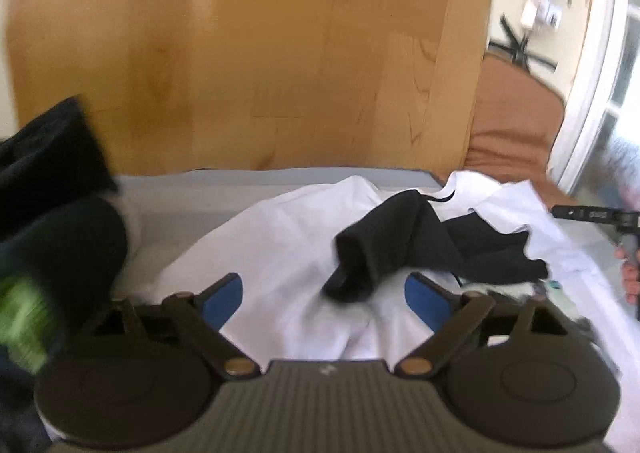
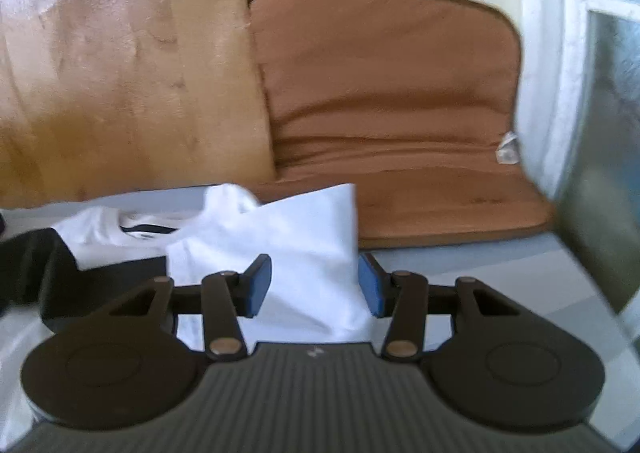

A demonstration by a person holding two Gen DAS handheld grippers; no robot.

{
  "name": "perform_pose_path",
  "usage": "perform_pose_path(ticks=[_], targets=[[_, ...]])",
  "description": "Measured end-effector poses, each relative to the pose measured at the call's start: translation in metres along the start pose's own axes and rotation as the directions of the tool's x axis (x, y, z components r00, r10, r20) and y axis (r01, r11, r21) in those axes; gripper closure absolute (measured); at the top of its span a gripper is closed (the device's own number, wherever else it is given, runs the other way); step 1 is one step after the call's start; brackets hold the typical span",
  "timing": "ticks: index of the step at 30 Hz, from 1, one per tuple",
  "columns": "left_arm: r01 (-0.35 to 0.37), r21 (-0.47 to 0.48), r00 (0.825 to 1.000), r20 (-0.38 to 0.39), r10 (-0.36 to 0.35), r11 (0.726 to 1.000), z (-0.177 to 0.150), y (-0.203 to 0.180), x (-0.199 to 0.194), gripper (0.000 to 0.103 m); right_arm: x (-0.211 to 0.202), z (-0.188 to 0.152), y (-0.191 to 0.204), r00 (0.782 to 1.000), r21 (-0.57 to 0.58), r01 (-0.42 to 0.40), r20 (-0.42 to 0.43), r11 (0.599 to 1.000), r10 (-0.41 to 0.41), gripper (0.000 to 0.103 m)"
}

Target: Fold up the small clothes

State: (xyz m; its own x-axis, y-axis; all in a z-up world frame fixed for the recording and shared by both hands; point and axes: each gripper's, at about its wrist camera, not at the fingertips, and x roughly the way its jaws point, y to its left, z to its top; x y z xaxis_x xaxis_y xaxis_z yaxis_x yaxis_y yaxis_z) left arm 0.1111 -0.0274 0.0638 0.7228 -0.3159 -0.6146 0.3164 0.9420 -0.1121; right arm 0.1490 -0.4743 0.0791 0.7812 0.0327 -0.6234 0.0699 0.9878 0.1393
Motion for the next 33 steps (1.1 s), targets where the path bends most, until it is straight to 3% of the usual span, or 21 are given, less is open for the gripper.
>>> perform_pose_path(ticks=[2,3,4,6,9,11,12,14,16,18,20,23,25,27,29,33], targets=[[-0.025,0.014,0.999,-0.034,0.025,1.0,0.011,-0.011,0.03,0.024,0.016,0.006,-0.005,1.0,0.029,-0.021,-0.012,0.999,0.022,0.053],[-0.033,0.017,0.998,-0.055,0.034,0.999,0.014,-0.014,0.041,0.054,0.022,0.007,-0.008,1.0,0.047,-0.024,-0.02,0.999,0.025,0.053],[-0.034,0.022,0.995,-0.092,0.036,0.999,0.017,-0.016,0.053,0.094,0.027,0.007,-0.009,0.999,0.064,-0.025,-0.028,0.998,0.027,0.053],[-0.054,0.026,0.984,-0.17,0.058,0.998,0.022,-0.016,0.073,0.099,0.039,0.005,-0.016,0.998,0.081,0.024,-0.068,0.996,-0.018,0.054],[-0.143,-0.059,0.967,-0.219,0.127,0.988,0.031,0.017,0.085,0.099,0.048,0.003,-0.026,0.994,0.077,0.106,-0.045,0.991,-0.103,0.053],[-0.143,-0.198,0.952,-0.295,0.08,0.97,0.03,0.052,0.097,0.096,0.048,0.002,-0.026,0.993,0.078,0.113,-0.034,0.991,-0.11,0.053],[-0.13,-0.224,0.955,-0.29,0.061,0.966,0.028,0.058,0.097,0.094,0.048,0.002,-0.022,0.992,0.06,0.123,-0.034,0.991,-0.121,0.052],[-0.154,-0.187,0.951,-0.294,0.094,0.97,0.028,0.054,0.086,0.086,0.045,0.001,-0.018,0.99,0.039,0.139,-0.033,0.99,-0.138,0.049],[-0.161,-0.124,0.963,-0.235,0.129,0.979,0.026,0.049,0.058,0.068,0.035,0.0,-0.018,0.989,0.05,0.146,-0.012,0.988,-0.145,0.048],[-0.115,-0.124,0.983,-0.155,0.095,0.986,0.02,0.057,0.018,0.058,0.017,0.0,-0.011,0.991,0.05,0.115,0.06,0.992,-0.118,0.048],[-0.083,-0.142,0.995,-0.06,0.075,0.986,0.004,0.075,-0.037,0.058,-0.001,-0.001,0.007,0.995,0.003,0.05,0.089,0.999,-0.051,0.048],[-0.109,-0.152,0.991,0.065,0.12,0.982,-0.025,0.101,-0.113,0.058,-0.03,-0.002,0.055,0.986,-0.11,-0.139,0.075,0.984,0.148,0.048],[-0.131,-0.191,0.978,0.135,0.159,0.973,-0.053,0.123,-0.163,0.053,-0.047,-0.006,0.099,0.959,-0.218,-0.264,0.041,0.94,0.279,0.048],[-0.17,-0.232,0.961,0.175,0.213,0.958,-0.076,0.136,-0.199,0.051,-0.065,-0.016,0.157,0.913,-0.343,-0.387,-0.009,0.856,0.409,0.047],[-0.218,-0.292,0.94,0.192,0.281,0.931,-0.099,0.153,-0.23,0.05,-0.082,-0.035,0.219,0.845,-0.465,-0.503,-0.085,0.729,0.528,0.046],[-0.259,-0.383,0.919,0.185,0.348,0.887,-0.14,0.177,-0.267,0.049,-0.104,-0.09,0.338,0.717,-0.628,-0.638,-0.274,0.446,0.641,0.046]])
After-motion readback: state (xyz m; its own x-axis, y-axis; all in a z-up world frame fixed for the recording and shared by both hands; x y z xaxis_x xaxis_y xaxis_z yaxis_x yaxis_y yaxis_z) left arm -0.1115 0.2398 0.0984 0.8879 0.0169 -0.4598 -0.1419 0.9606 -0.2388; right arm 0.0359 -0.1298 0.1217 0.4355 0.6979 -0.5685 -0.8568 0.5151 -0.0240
